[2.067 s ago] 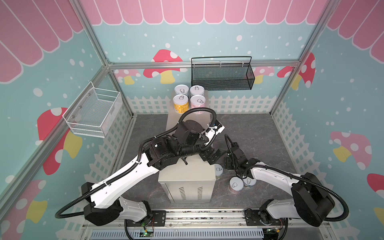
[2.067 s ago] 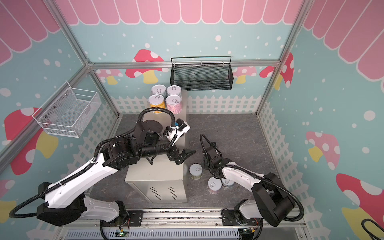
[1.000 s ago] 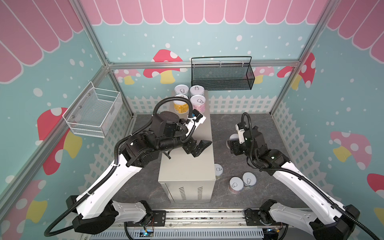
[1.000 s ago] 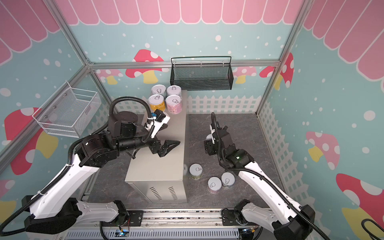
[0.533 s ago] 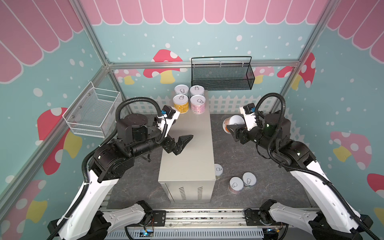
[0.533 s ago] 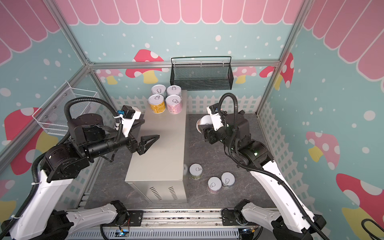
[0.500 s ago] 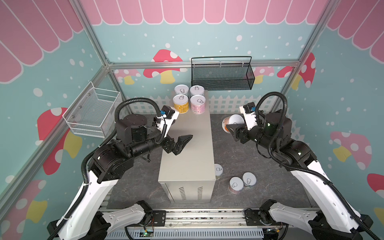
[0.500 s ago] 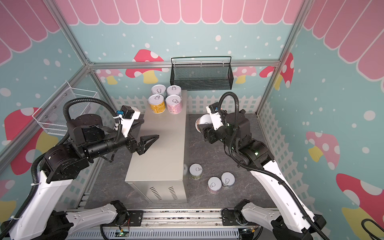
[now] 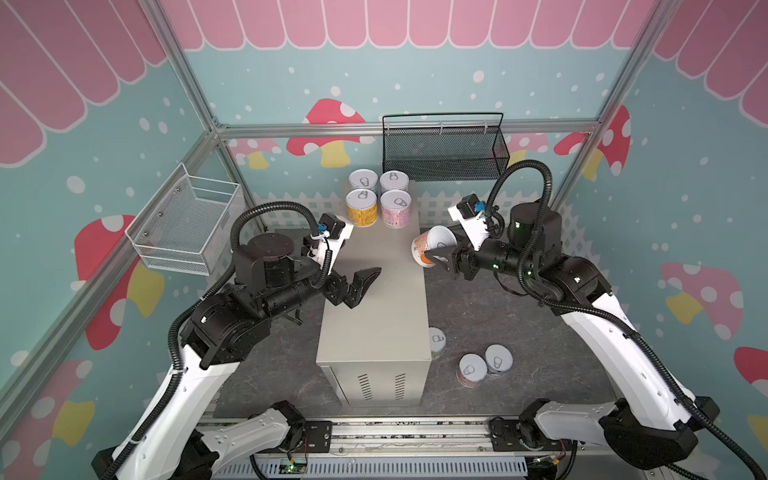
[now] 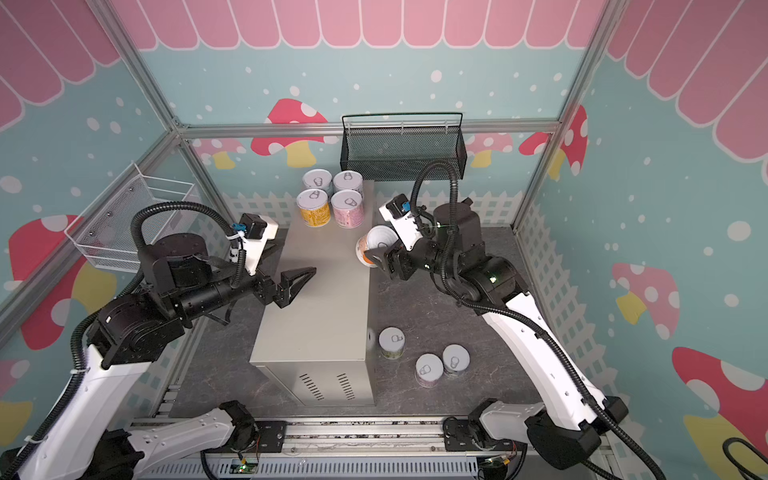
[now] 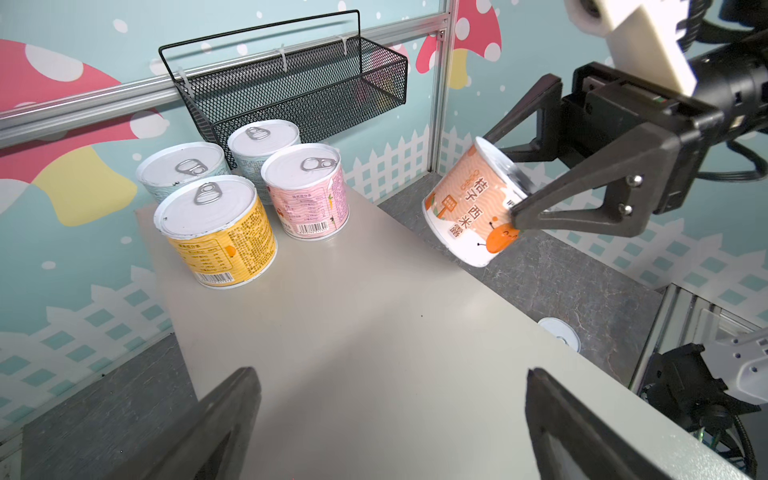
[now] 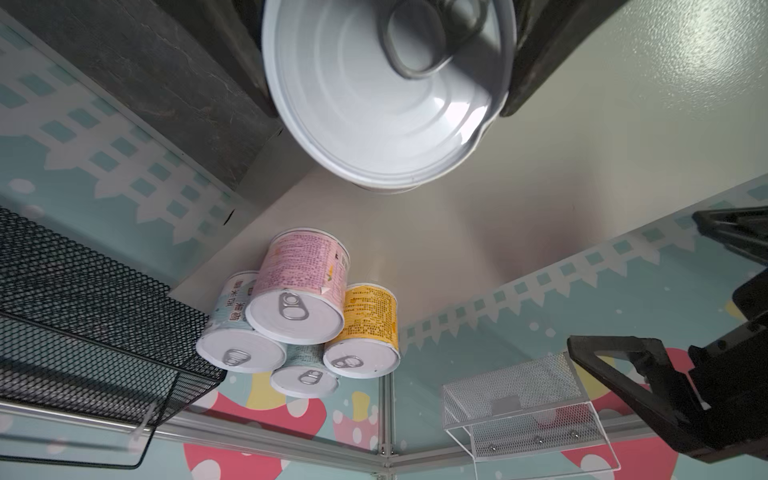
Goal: Place and organize the canned foods onto the counter
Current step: 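Lift the orange-labelled can with the right gripper up onto the cabinet top, then set the orange-labelled can down near the grouped cans and release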
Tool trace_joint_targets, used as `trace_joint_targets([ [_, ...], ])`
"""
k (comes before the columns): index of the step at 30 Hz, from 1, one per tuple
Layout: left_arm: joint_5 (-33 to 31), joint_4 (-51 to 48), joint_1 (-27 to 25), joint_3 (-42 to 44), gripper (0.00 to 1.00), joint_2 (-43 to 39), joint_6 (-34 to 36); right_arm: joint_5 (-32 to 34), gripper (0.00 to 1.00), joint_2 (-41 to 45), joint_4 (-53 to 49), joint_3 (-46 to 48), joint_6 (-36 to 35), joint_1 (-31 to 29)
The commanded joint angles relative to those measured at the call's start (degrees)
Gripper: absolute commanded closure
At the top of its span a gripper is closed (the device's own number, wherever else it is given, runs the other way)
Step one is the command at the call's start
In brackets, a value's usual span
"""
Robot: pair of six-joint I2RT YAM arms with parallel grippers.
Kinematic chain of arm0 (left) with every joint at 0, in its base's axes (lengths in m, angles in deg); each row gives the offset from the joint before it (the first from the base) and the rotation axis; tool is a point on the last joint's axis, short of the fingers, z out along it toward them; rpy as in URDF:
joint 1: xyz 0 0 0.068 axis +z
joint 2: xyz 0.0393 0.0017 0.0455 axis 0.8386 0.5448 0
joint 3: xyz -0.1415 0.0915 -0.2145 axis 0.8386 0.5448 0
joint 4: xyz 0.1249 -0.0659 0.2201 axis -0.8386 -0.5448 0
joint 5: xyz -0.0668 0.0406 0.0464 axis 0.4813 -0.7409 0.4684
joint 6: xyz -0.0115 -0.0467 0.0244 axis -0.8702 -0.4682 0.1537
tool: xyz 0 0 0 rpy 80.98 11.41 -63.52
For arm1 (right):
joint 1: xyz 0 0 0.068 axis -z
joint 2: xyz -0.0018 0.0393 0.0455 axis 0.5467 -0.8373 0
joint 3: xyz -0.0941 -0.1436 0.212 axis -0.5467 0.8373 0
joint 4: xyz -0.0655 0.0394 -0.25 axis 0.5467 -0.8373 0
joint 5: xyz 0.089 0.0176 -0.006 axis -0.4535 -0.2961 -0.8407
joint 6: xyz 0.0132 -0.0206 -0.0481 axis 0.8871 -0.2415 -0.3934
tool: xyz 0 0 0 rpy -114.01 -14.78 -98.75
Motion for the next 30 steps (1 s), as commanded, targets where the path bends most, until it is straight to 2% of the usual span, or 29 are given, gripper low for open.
trace_joint_targets([
  [1,-0.85,1.99,0.39,1.44,0.01,-1.38,-0.25,-5.40,0.36,-1.18,3.07,-3.81,-1.48,-0.82],
  [16,-1.98,4.77,0.56,5.81,0.01,-3.53,0.08,-5.82,0.24,-8.24,5.62,-8.03,0.02,-6.12],
  [30,-4.96,5.48,0.67,7.98,0.01,-5.62,0.46,-4.15,0.21,-14.77,7.53,-12.65,0.22,-12.40],
])
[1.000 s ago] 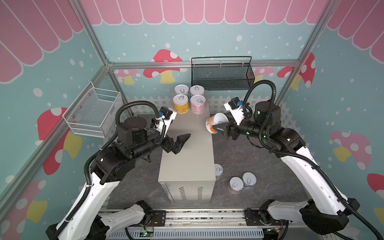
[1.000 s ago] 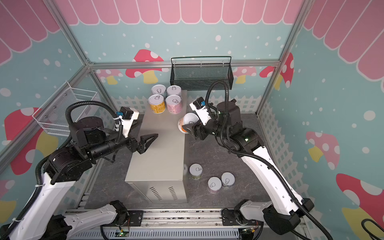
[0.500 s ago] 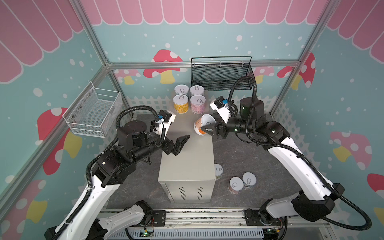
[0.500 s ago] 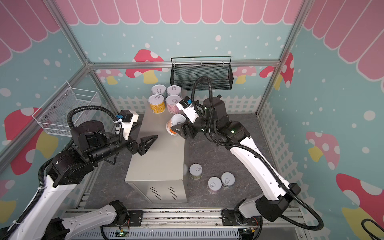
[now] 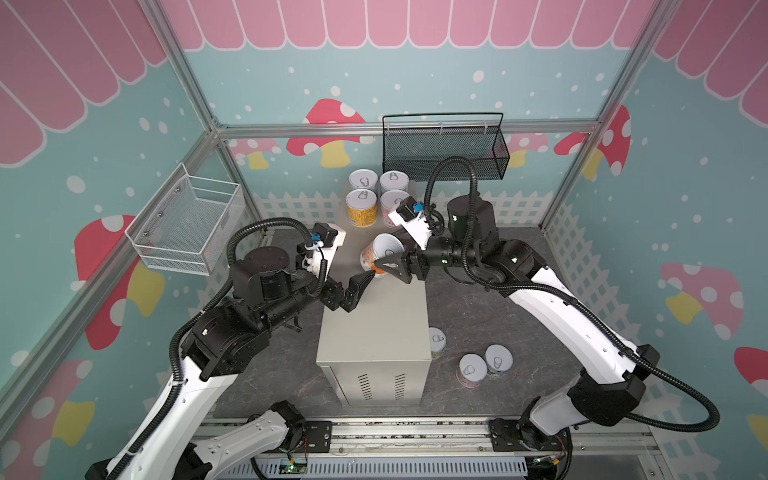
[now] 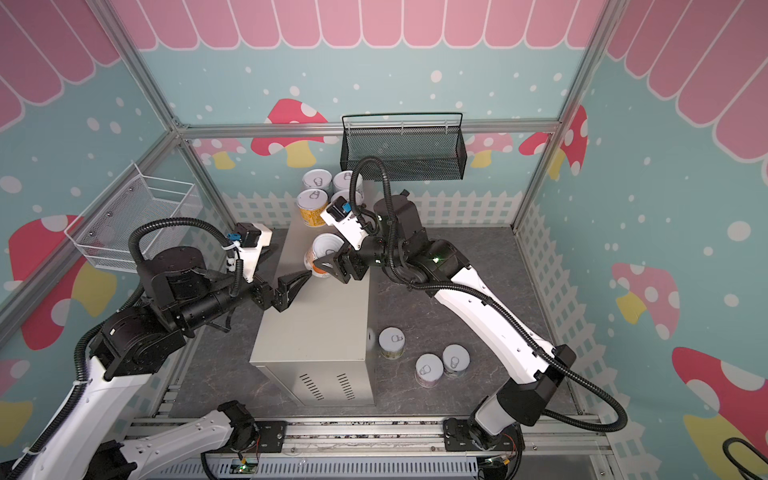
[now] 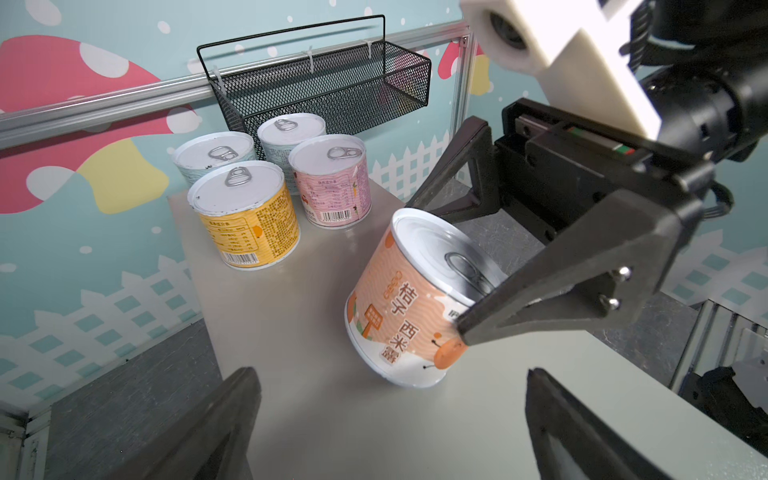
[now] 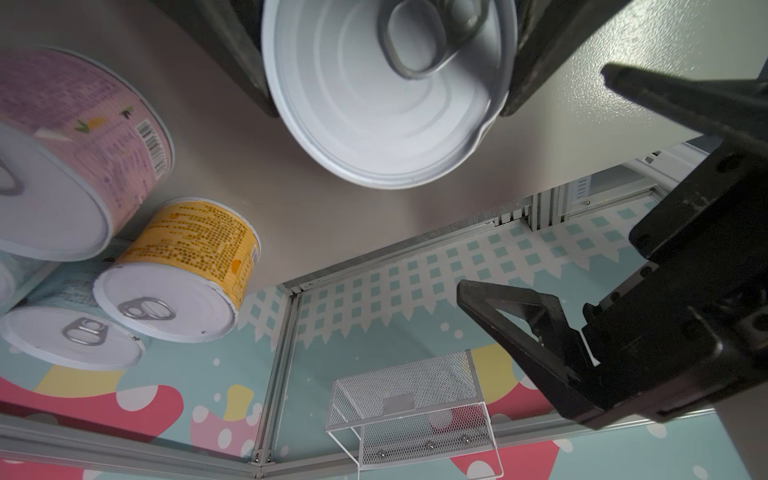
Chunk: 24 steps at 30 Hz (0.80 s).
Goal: Place and organize the canned foods onto the counter
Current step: 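Set the orange-labelled can down near the grouped cans and release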
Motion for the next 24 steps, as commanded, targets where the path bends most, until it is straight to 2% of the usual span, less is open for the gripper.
trace_joint_targets([
  [1,-1.61,0.91,0.39,0.83,0.01,-1.10,0.74,0.20,0.20,-0.53,4.02,-2.76,-0.36,-1.36],
  [11,-2.02,1.24,0.55,1.87,0.01,-1.52,0.92,1.94,0.16,-2.02,4.19,-4.29,-0.11,-2.53],
  [18,-1.71,1.75,0.58,3.17,0.01,-0.36,0.38,11.32,0.11,1.77,5.14,-2.36,1.89,-2.53],
  [24,1.30,3.99,0.53,4.76,0.01,1.45,-1.35,17.60,0.02,9.24,5.68,5.49,2.69,-2.52],
])
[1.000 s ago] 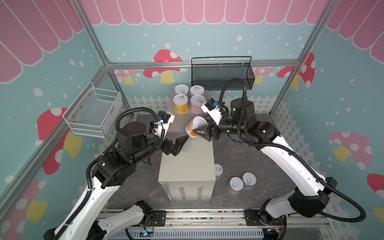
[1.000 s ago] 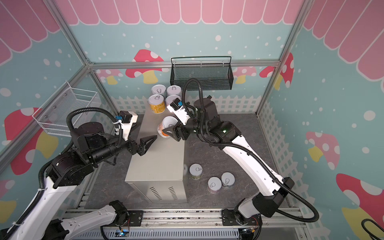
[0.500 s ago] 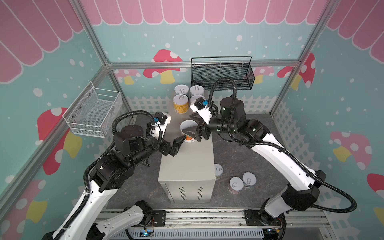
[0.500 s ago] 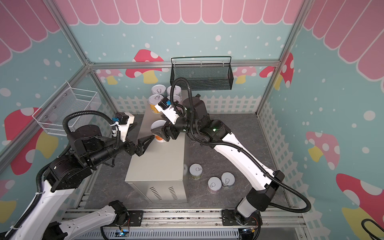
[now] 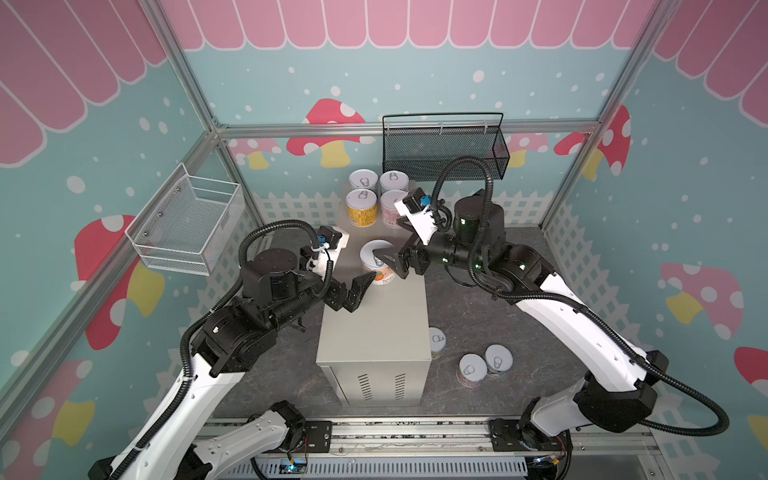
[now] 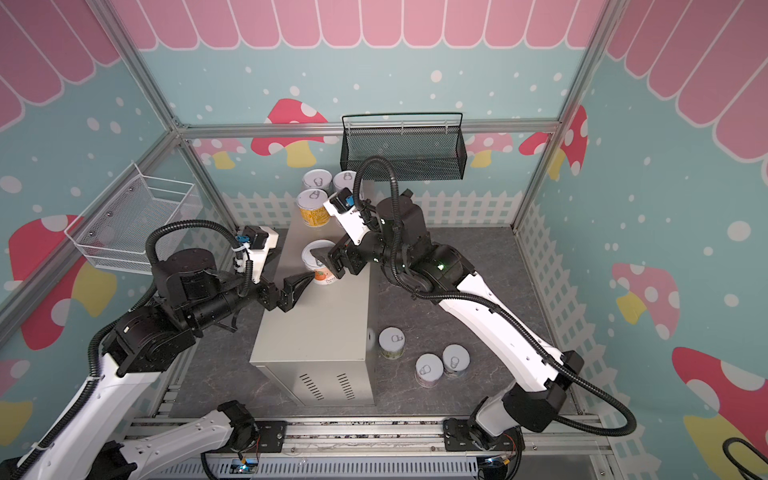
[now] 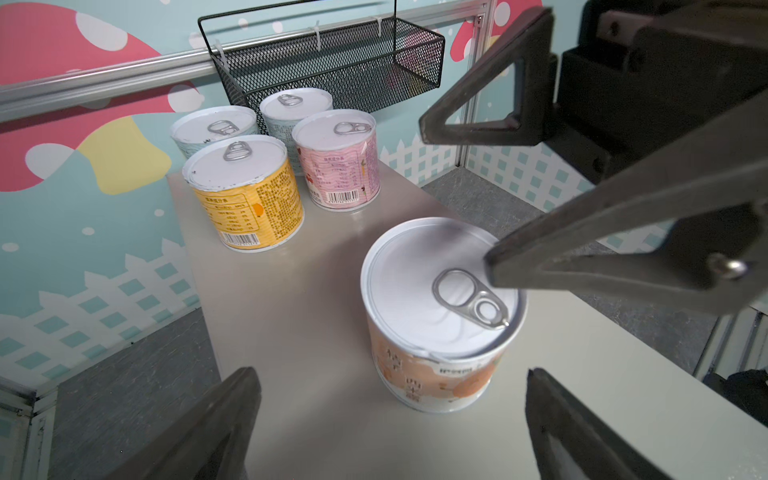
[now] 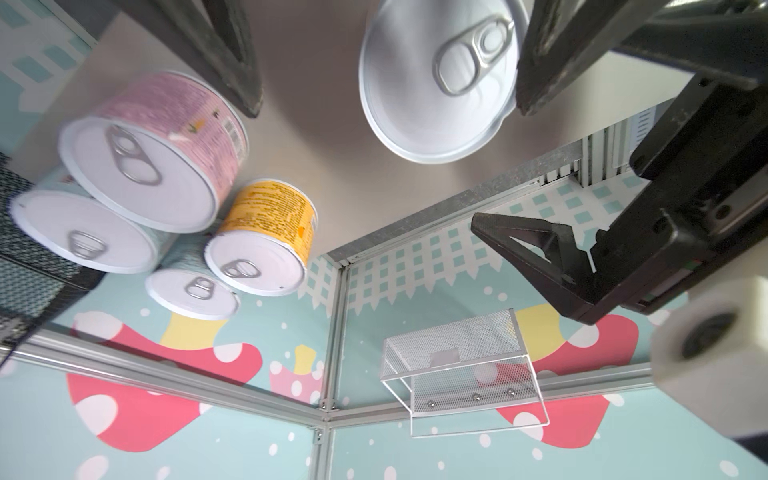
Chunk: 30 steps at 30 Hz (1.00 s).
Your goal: Place and organize the canned foods onto the counter
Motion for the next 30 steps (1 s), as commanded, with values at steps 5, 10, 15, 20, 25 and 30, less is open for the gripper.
trace_joint_targets([
  [5,3.16,6.45,0.25,3.37,0.01,1.67,-1.87,7.59,0.01,13.51,2.18,13.90,-1.16,-0.30],
  [10,3.00,8.33,0.24,4.00,0.02,3.94,-2.27,7.29,0.01,22.32,4.34,23.84,-2.68,-0.24],
  [15,1.49,12.18,0.26,5.79,0.04,4.47,-2.89,2.90,0.01,27.60,6.73,30.86,-3.89,-0.26],
  [20,1.93,14.93,0.63,7.88,0.05,3.99,-2.49,1.09,0.01,27.33,6.41,33.32,-5.19,-0.31],
  [25,3.02,18.27,1.87,10.31,0.08,3.54,-2.89,-0.13,0.01,26.53,7.93,34.61,-5.63,-0.30],
  [30,3.54,19.89,4.23,11.36,0.11,3.31,-3.33,-0.66,0.01,26.90,9.61,35.84,-5.54,-0.30],
])
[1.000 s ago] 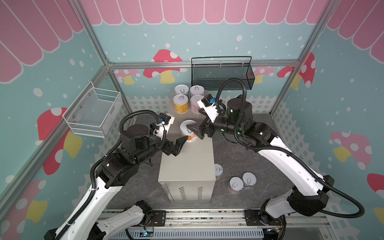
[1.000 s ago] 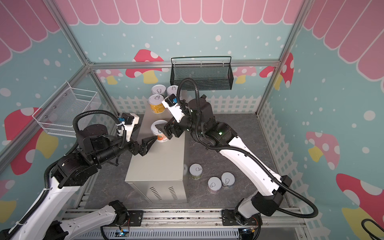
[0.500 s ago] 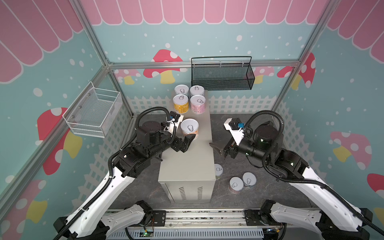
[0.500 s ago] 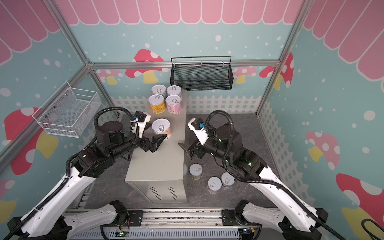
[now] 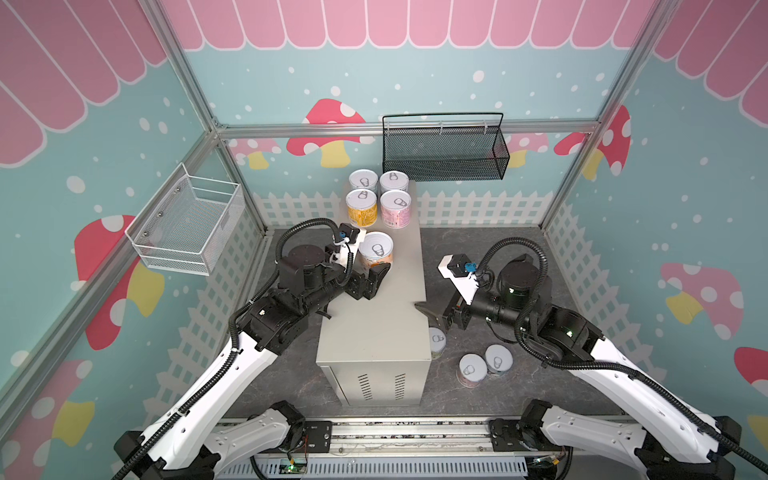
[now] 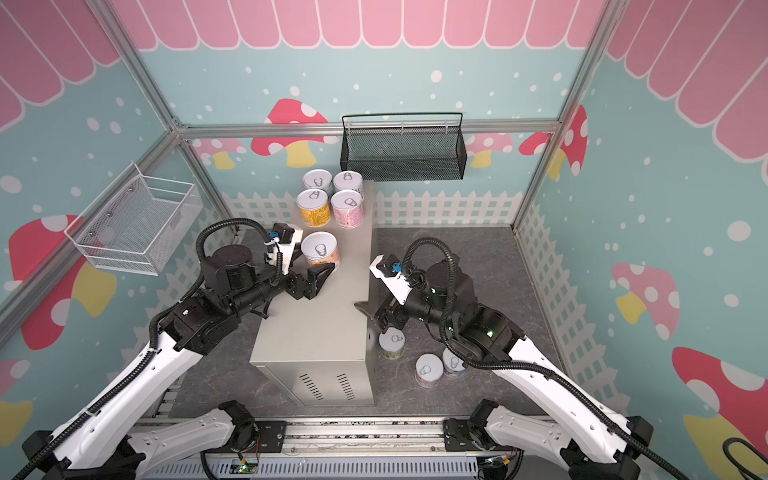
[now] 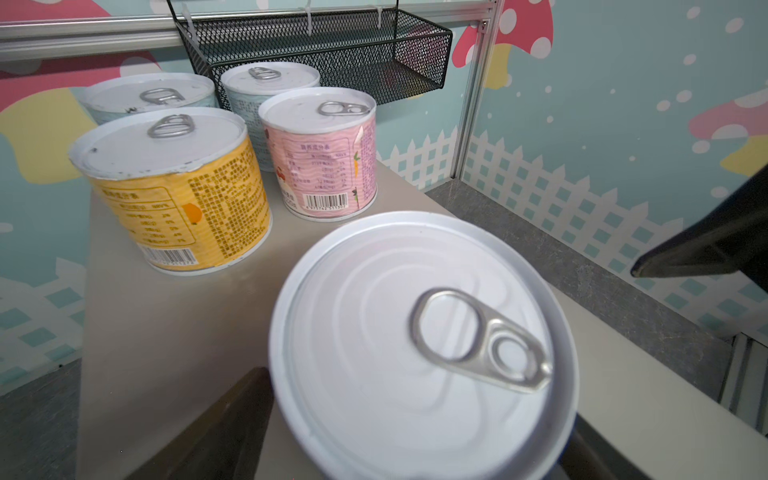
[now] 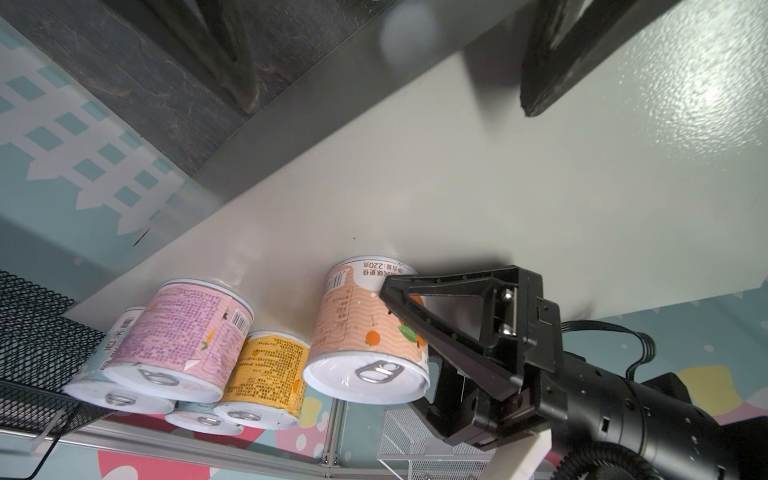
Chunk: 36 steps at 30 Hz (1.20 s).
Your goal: Place and organize the canned foods onto the counter
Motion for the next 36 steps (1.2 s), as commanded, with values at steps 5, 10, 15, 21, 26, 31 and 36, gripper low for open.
trace_joint_targets([
  [5,1.83,3.18,5.39,1.10,0.12,0.04,-1.56,-1.58,0.01,0.68,3.73,1.12,-0.93,-0.30],
  [10,4.51,3.25,7.40,0.16,0.14,1.73,-0.48,-2.58,0.01,0.31,5.79,1.59,-0.81,-0.26],
  [15,4.96,5.14,8.40,1.27,0.15,1.96,0.45,-3.08,0.01,-1.04,7.79,1.36,-0.16,-0.30],
  [21,5.04,7.79,10.37,3.58,0.18,1.07,0.29,-3.60,0.01,-2.03,10.50,1.12,0.31,-0.30],
  [26,7.67,9.47,11.94,4.33,0.20,1.61,-0.39,-4.00,0.02,-2.90,13.00,0.91,1.07,-0.30],
  [31,8.92,10.08,12.43,4.45,0.21,2.21,-0.50,-3.34,0.02,-3.39,13.45,0.98,1.18,-0.30],
  [36,9.96,10.04,12.44,3.99,0.22,3.27,-0.40,-3.03,0.02,-3.26,13.89,1.32,1.18,-0.30],
])
